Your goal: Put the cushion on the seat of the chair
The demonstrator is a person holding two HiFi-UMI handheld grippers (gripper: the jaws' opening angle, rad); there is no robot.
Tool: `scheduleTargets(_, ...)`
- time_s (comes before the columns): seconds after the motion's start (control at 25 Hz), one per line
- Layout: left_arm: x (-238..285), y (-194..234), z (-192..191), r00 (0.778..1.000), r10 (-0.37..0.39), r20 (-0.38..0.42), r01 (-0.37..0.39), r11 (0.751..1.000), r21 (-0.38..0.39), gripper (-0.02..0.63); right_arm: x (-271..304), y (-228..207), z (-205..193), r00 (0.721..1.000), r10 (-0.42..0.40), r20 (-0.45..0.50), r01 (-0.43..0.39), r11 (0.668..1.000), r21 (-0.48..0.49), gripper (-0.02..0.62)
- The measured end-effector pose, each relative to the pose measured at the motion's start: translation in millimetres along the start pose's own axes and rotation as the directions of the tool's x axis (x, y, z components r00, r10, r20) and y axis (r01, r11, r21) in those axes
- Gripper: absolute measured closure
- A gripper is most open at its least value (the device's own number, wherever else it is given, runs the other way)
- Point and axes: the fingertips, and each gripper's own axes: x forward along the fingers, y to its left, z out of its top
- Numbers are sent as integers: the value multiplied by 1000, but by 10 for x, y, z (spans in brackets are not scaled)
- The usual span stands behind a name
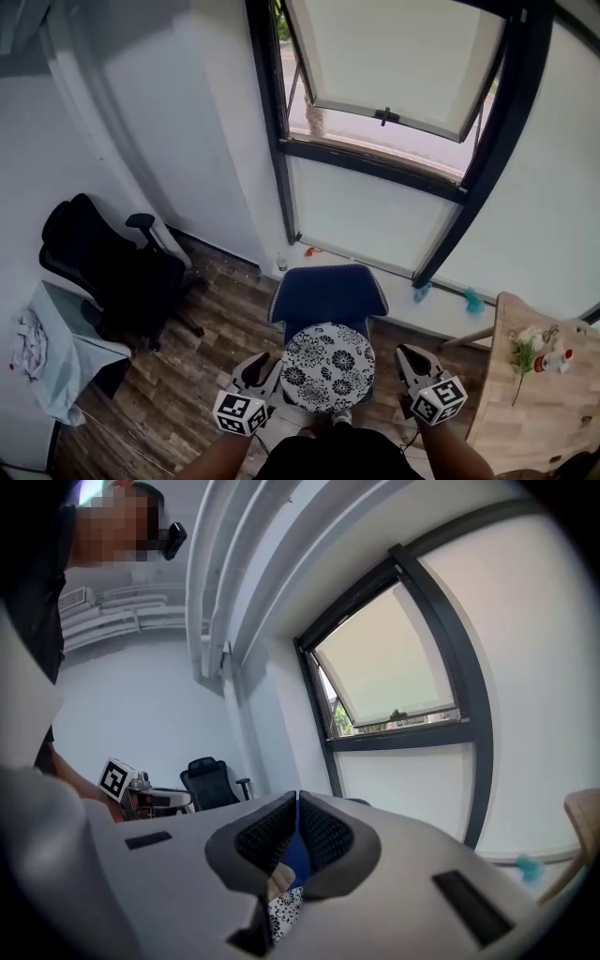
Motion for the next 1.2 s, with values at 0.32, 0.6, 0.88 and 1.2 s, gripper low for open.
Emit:
scheduleTargets(0.32, 28, -8, 273, 998, 29, 56, -30, 999, 17, 566, 2, 51, 189, 999, 26, 21, -25, 999, -43, 571)
scheduleTargets(0.6, 42, -36, 258, 998, 30, 48, -32, 999, 23, 568, 65, 8, 195, 999, 30, 21, -29, 998, -47, 572)
scheduleTargets(0.88, 32, -16, 325, 998, 38, 55, -41, 998, 52, 575, 140, 18, 216, 999, 48, 22, -47, 998, -47, 572)
scheduleTargets(1.2, 32, -32, 360, 998, 24, 57, -26, 999, 33, 583, 158, 6, 217, 999, 47, 16, -46, 998, -45, 572)
